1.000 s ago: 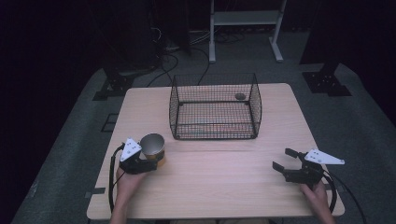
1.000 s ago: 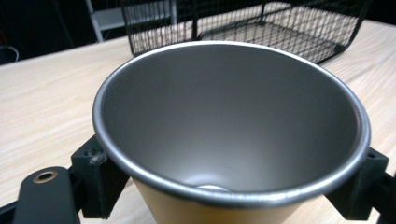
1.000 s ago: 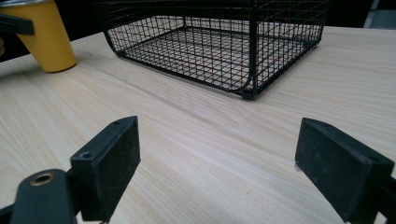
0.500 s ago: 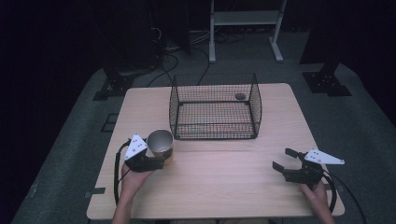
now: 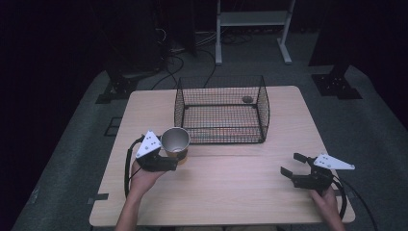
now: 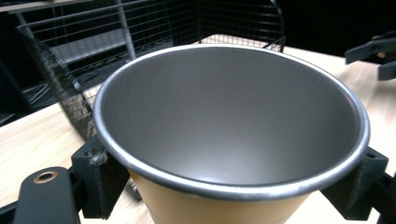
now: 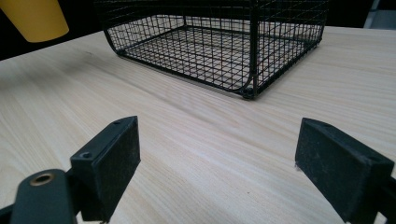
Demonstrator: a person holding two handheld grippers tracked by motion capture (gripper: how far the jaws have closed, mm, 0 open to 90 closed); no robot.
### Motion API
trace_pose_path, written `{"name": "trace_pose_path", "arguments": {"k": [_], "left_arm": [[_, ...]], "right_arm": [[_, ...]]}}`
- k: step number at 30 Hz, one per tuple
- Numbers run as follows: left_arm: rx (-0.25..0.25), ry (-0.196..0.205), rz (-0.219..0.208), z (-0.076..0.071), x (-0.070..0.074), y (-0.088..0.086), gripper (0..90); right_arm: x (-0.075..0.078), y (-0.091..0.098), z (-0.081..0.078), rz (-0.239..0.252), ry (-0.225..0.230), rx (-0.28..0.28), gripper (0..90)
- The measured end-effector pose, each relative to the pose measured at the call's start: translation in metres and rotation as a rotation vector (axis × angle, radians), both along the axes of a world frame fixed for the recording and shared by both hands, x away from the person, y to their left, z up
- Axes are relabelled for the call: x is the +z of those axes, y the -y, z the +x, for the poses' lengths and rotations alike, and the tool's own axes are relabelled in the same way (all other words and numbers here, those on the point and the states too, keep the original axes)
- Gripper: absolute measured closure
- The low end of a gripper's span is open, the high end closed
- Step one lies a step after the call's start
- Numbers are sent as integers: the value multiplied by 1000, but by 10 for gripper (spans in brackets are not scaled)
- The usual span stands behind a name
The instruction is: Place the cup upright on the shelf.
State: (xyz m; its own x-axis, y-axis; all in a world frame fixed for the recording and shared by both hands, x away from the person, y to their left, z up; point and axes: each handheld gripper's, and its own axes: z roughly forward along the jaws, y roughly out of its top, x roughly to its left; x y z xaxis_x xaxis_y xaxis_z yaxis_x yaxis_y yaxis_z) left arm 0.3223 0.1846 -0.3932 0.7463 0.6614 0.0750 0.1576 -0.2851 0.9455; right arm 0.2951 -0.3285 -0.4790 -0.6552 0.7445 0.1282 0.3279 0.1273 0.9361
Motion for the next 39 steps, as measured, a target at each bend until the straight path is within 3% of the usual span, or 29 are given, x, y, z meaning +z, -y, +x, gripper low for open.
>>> {"name": "trace_pose_path", "arguments": {"k": [22, 34, 39], "left_arm": [[-112, 9, 20, 14, 28, 32, 147], [-150, 17, 20, 33, 48, 48, 147], [-169, 6, 11, 48, 53, 58, 147]], "right_arm": [[0, 0, 0, 5, -1, 1, 130], [0, 0, 0, 5, 3, 4, 130], [0, 0, 0, 9, 3, 3, 130]]}}
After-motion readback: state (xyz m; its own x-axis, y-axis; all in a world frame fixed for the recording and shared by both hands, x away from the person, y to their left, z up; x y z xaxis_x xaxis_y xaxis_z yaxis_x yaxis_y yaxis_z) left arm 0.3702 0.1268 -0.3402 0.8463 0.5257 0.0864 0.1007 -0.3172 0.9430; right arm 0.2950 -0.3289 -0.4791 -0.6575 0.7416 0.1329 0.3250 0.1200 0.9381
